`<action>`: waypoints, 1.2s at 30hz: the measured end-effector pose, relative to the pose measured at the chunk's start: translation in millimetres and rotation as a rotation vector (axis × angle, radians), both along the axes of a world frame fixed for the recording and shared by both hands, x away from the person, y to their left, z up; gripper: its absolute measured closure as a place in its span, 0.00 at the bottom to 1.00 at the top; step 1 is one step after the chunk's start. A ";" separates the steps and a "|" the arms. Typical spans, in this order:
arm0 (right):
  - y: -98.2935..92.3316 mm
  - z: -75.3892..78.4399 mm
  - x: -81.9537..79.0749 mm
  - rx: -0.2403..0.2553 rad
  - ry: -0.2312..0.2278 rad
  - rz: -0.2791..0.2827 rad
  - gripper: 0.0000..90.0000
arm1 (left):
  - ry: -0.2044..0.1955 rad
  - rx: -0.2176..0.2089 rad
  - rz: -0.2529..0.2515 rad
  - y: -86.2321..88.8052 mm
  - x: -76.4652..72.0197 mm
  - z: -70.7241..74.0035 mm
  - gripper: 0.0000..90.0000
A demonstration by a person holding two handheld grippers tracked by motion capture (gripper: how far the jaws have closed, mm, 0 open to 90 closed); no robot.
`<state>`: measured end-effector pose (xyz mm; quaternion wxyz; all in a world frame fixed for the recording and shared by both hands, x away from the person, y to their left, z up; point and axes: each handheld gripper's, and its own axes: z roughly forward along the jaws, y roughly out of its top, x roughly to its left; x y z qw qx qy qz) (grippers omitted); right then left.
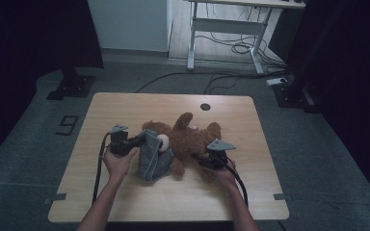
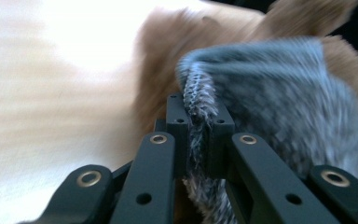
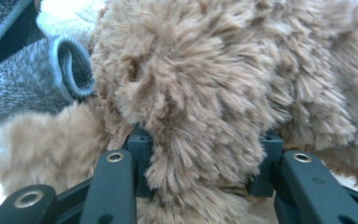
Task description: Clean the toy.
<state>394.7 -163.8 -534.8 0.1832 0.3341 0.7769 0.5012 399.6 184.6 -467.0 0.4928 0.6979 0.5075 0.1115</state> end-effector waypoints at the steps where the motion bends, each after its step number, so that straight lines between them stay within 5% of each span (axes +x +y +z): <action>1: 1.7 0.1 -2.3 -0.015 -0.010 0.005 0.61 | -0.014 -0.004 -0.016 -5.1 0.8 6.6 0.92; 5: 1.1 -1.5 -7.4 -0.020 -0.014 0.019 0.60 | -0.048 0.002 -0.071 -32.8 11.1 26.6 0.91; 9: -4.7 -4.1 -9.4 -0.002 -0.007 0.029 0.60 | -0.042 0.033 -0.122 -65.0 26.1 30.0 0.91; 13: -8.5 -4.7 -9.6 0.008 0.001 0.030 0.59 | 0.004 0.176 -0.108 -82.7 39.5 11.9 0.90; 14: -8.9 -4.7 -9.6 0.007 0.001 0.030 0.59 | 0.034 0.177 -0.102 -80.6 42.4 2.3 0.90; 17: -8.4 -4.5 -10.0 0.004 0.002 0.028 0.57 | 0.055 0.090 -0.092 -67.0 39.9 -7.9 0.91; 23: -9.3 -3.7 -11.2 -0.007 0.013 0.034 0.56 | 0.021 0.105 -0.091 -57.3 23.9 -7.7 0.91; 28: -10.0 -3.9 -13.7 -0.008 0.017 0.034 0.56 | 0.016 0.077 -0.067 -41.3 16.8 -8.5 0.91; 33: -11.5 -4.9 -12.8 0.011 0.029 0.033 0.56 | -0.015 0.136 -0.012 -23.1 7.3 -9.3 0.91; 36: -11.9 -5.3 -12.5 0.016 0.033 0.035 0.56 | 0.010 0.148 0.026 -8.7 4.4 -15.7 0.91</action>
